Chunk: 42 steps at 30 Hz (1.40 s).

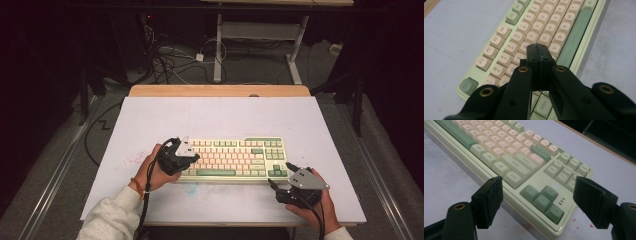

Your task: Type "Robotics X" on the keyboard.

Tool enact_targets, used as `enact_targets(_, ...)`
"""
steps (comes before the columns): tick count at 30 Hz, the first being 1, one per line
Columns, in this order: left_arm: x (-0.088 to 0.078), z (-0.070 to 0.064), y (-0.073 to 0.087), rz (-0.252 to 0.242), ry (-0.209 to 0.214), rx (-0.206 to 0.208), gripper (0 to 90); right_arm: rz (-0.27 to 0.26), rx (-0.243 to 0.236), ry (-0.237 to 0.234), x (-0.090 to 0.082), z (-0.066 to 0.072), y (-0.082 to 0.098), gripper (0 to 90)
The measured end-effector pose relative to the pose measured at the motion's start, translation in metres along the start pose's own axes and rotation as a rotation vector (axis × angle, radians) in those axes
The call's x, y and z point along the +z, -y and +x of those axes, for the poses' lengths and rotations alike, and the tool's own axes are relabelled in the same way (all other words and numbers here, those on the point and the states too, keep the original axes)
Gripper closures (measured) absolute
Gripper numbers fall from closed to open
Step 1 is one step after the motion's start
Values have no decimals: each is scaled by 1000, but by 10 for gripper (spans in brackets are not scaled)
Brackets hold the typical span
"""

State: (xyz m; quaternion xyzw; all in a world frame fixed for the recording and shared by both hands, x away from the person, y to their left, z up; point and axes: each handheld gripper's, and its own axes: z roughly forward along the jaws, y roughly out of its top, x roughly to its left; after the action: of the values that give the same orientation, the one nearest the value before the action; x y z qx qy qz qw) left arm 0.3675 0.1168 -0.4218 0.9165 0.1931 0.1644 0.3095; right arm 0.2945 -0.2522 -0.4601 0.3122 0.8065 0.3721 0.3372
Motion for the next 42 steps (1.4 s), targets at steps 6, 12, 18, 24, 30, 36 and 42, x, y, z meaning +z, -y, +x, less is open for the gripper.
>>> enact_targets(6, 11, -3, -9, 16, 20, 15, 879, -6, 4, 1, -1, -1, -1, 236)
enact_targets(12, 20, -6, -14, 29, 40, 27, 879, 4, 1, -2, 0, -1, 0, 236)
enact_targets(18, 26, -7, -16, 41, 55, 29, 879, 4, -2, -3, 0, -1, 0, 236)
enact_targets(24, 25, -10, -14, 51, 55, 46, 879, 7, -6, -5, 0, -1, 1, 236)
enact_targets(30, 33, -10, -10, 80, 55, 51, 879, 10, -18, -10, 1, 0, 1, 236)
enact_targets(36, 34, -10, -9, 86, 51, 53, 879, 6, -17, -11, 1, 0, 0, 236)
enact_targets(42, 34, -10, -9, 95, 46, 56, 879, 7, -18, -13, 1, 0, 0, 236)
